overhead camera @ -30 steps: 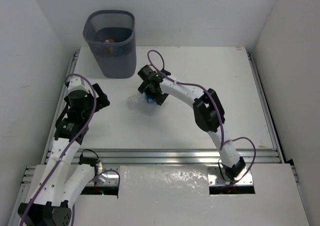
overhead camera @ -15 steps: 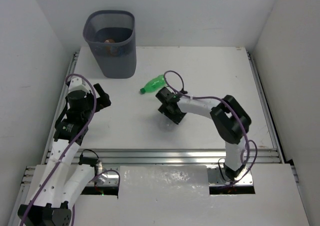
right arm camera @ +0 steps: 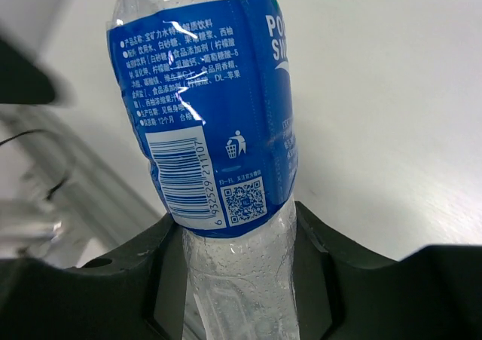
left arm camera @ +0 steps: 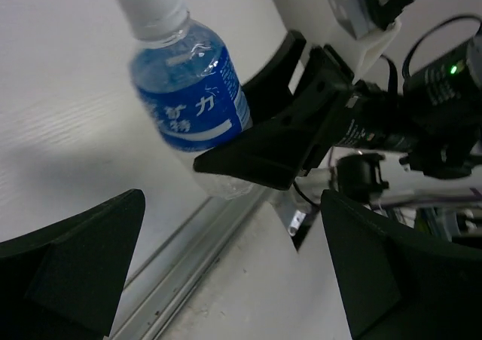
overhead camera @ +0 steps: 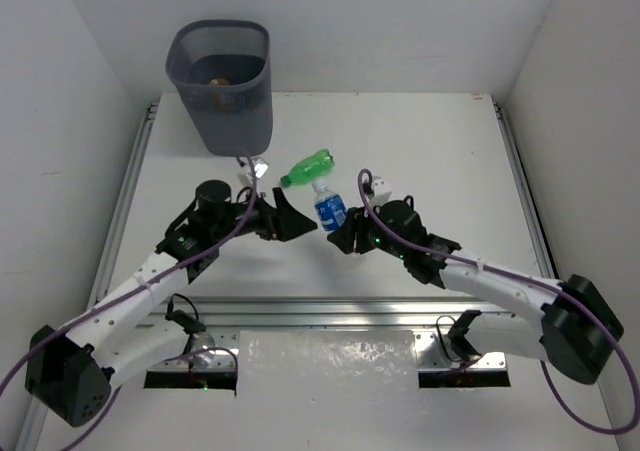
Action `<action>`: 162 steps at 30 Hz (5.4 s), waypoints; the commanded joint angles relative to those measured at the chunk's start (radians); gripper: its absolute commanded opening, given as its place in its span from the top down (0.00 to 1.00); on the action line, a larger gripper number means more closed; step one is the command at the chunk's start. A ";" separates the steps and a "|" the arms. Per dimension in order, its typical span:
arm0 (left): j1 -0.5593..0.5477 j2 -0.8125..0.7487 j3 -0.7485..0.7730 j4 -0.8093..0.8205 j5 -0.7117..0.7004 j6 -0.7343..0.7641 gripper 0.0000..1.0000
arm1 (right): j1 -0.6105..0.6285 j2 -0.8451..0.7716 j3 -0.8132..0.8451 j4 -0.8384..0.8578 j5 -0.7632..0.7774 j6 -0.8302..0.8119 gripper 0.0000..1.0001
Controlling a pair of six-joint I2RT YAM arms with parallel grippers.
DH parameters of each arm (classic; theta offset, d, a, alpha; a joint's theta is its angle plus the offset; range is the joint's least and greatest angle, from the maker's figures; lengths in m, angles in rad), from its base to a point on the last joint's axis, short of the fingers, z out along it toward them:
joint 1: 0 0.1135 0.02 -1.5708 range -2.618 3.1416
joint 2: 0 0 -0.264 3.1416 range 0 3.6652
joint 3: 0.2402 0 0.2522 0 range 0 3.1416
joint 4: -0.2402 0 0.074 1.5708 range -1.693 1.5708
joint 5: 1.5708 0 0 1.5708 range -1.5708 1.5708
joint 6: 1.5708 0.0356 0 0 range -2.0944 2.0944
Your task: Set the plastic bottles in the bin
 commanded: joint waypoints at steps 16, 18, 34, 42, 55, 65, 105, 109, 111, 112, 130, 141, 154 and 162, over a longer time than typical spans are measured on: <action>-0.204 0.215 0.260 0.252 -0.144 -0.016 1.00 | 0.001 -0.250 0.024 0.277 -0.446 -0.203 0.03; -0.202 0.215 0.331 0.116 -0.353 0.011 1.00 | 0.001 -0.284 0.012 0.186 -0.321 -0.198 0.01; 0.264 0.872 1.415 -0.267 -1.037 0.228 1.00 | -0.044 -0.459 -0.075 -0.336 0.458 -0.069 0.01; 0.318 1.138 1.684 -0.245 -0.982 0.278 0.45 | -0.155 -0.286 -0.036 -0.252 0.223 -0.071 0.01; 0.307 0.694 1.339 -0.483 -1.017 0.165 0.00 | -0.199 0.493 0.630 -0.350 0.232 0.302 0.01; 0.253 0.011 0.568 -0.395 -0.786 0.125 0.00 | -0.128 1.138 1.550 -0.883 0.530 0.498 0.01; -0.170 0.224 0.142 0.318 0.092 -0.053 0.14 | -0.110 -0.008 0.023 0.560 -0.895 -0.293 1.00; -0.202 0.261 0.179 0.278 0.083 -0.051 1.00 | -0.111 -0.060 0.024 0.507 -0.831 -0.313 0.69; -0.202 0.255 0.210 0.182 0.025 -0.022 1.00 | -0.111 -0.107 0.001 0.475 -0.706 -0.332 0.01; -0.202 0.250 0.269 0.122 -0.111 -0.005 1.00 | -0.113 -0.124 -0.005 0.407 -0.649 -0.341 0.01; 0.273 0.877 1.493 -0.252 -1.108 0.223 0.88 | -0.127 -0.518 -0.088 -0.272 0.183 -0.221 0.01; 0.306 1.102 1.729 -0.070 -1.132 0.403 0.00 | -0.128 -0.560 -0.002 -0.447 0.146 -0.240 0.01; 0.293 -0.026 0.619 -0.299 -0.778 0.234 0.00 | -0.128 -0.715 0.180 -0.795 0.399 -0.264 0.01; 0.252 -0.479 0.135 -0.310 -0.660 0.315 0.00 | -0.127 -0.787 0.242 -0.973 0.448 -0.304 0.01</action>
